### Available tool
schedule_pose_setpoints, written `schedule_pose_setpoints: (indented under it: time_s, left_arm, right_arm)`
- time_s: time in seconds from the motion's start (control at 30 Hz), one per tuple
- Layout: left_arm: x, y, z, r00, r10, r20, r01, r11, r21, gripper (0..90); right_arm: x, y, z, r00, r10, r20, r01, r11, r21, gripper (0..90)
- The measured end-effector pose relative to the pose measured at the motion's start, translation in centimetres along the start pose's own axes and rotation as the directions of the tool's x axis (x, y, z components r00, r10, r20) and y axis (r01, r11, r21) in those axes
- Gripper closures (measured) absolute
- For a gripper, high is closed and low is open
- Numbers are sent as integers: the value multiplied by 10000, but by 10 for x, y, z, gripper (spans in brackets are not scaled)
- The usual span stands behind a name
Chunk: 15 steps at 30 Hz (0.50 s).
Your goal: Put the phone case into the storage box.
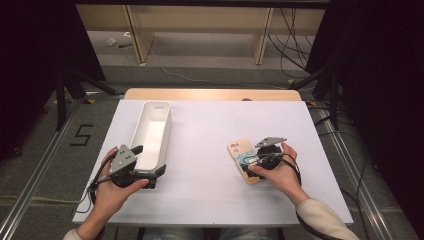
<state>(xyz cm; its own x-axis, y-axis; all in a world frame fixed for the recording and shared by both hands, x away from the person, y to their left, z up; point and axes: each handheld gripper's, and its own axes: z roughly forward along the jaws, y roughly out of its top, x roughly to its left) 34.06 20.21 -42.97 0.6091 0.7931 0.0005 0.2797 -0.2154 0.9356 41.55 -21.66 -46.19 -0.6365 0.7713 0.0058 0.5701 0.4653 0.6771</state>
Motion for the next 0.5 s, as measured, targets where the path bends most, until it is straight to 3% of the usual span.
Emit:
schedule_pose_setpoints:
  time_s: [0.07,0.17,0.23,0.3,0.33,0.5]
  left_arm:
    - [0,0,0,10000,-28,7,28,10000,-9,0]
    - [0,0,0,10000,-25,19,25,10000,-19,0]
    - [0,0,0,10000,-14,24,14,10000,-23,0]
    - [0,0,0,10000,-12,22,12,10000,-26,0]
    - [0,0,0,10000,-16,25,16,10000,-26,0]
    - [0,0,0,10000,-14,23,14,10000,-27,0]
  right_arm:
    - [4,1,-3,10000,-1,23,2,9995,-305,222]
    - [7,3,-9,9991,-130,-394,100,9972,-747,507]
    - [9,4,-11,9970,-350,-684,295,9964,-795,703]
    - [11,5,-12,9938,-389,-1040,309,9965,-775,839]
    - [12,5,-12,9925,-445,-1137,369,9970,-686,891]
    - [21,4,-7,9828,-566,-1759,573,9984,-6,900]
